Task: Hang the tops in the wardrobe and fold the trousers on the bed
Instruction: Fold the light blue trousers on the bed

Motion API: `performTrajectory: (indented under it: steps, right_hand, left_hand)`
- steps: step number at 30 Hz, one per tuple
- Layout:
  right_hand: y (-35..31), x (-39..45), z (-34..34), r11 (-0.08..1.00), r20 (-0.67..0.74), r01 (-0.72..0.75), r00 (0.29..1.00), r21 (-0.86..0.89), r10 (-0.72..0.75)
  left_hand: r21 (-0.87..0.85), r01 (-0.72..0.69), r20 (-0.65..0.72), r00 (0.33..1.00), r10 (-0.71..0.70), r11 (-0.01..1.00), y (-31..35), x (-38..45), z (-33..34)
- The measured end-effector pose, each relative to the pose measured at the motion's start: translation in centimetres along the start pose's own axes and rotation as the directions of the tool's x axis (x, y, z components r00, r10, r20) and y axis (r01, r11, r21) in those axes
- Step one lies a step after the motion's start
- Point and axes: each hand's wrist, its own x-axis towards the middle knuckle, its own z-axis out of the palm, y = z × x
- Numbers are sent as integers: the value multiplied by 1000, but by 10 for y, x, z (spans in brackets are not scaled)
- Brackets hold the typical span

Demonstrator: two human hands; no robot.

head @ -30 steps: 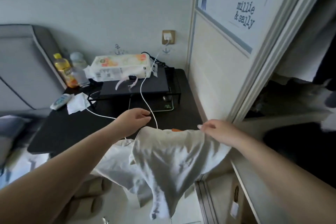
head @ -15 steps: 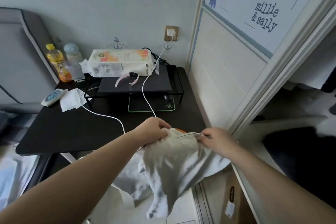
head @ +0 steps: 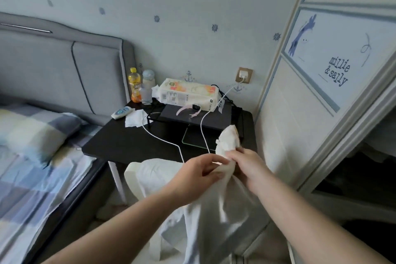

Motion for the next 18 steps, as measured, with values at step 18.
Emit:
performTrajectory:
  steps: [18]
  right_hand:
    - [-41,-117,204,929,712,-176,692,326,-119]
  left_hand:
    - [-86,18,-764,640,-78,996,11,-180,-149]
